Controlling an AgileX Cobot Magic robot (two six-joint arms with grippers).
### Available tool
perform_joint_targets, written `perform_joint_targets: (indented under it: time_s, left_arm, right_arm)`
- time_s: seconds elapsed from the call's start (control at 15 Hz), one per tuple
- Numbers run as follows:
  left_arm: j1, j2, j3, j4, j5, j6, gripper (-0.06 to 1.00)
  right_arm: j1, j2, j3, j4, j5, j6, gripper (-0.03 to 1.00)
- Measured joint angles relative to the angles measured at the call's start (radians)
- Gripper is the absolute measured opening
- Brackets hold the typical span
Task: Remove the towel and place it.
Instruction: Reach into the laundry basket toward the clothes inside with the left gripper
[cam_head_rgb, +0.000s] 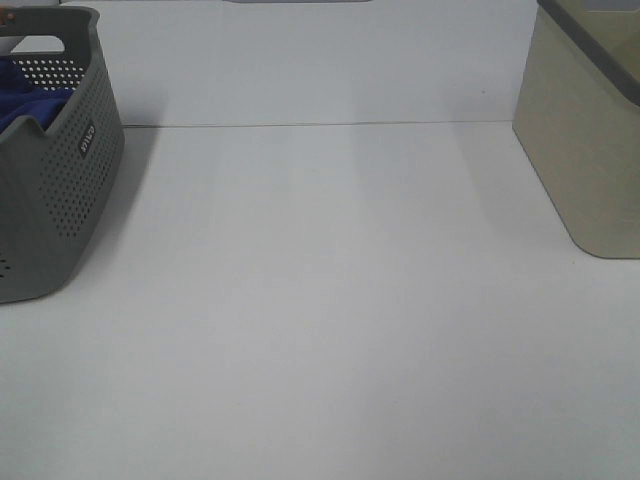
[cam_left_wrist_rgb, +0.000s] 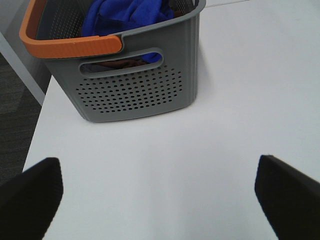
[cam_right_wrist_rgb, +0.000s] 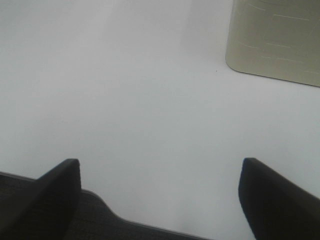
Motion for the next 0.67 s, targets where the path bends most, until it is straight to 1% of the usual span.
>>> perform_joint_targets:
  time_s: [0.67]
  left_arm:
    - [0.000, 0.000, 0.000, 0.000, 0.000, 0.000, 0.99]
  right_arm:
    - [0.000, 0.000, 0.000, 0.000, 0.000, 0.000, 0.83]
